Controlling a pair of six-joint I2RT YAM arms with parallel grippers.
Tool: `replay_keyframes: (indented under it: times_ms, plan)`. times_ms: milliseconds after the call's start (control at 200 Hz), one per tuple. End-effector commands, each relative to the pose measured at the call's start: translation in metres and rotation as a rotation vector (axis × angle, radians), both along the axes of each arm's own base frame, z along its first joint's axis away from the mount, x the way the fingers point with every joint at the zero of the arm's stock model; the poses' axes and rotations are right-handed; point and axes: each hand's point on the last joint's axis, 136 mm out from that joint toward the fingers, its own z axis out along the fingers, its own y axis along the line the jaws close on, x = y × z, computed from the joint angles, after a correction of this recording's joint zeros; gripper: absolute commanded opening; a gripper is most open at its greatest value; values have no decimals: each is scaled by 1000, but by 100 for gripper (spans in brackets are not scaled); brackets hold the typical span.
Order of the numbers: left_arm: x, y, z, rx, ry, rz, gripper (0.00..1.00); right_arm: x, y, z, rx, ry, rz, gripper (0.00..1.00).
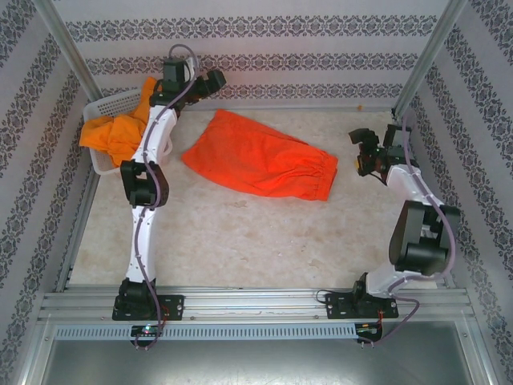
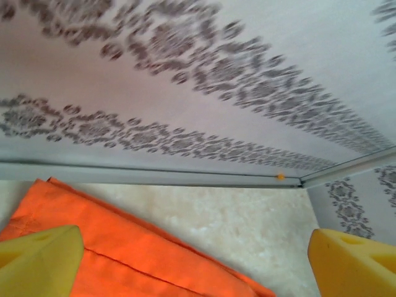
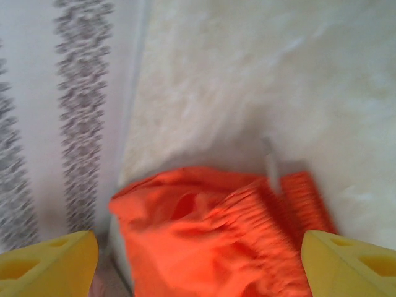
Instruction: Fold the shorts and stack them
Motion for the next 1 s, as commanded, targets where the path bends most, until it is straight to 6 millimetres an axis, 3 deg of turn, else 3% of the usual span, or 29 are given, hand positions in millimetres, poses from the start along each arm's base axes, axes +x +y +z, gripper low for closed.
replay_keyframes:
  times_ms: [0,20,25,30,160,360,490,684,864,994]
  plan:
    - [-62,-23,53,21,-40,-113,100,-7,45,25,18,-83,112,98]
    - [-70,-27,51,19,-39,-125,100,-6,52,25,19,-88,134,98]
    - [-72,-28,62,17,-64,-128,100,-5,54,26,20,-89,140,98]
    - [-73,-30,47,18,-35,-131,100,-5,56,26,21,-90,146,98]
    - [-112,-50,10,-64,6,-141,100,9,98,20,42,-81,290,98]
    - [-129,-54,-66,-110,119,-120,100,40,123,-12,108,-21,363,98]
    - [-136,-46,-106,-53,165,-90,100,57,112,-38,91,38,346,98]
    - [-148,-35,-162,7,247,-48,100,65,93,-83,119,133,305,98]
    - [-170,-26,-182,21,274,-21,100,69,79,-103,116,175,286,98]
    - [-192,-21,-200,24,317,-3,99,74,80,-112,111,196,309,98]
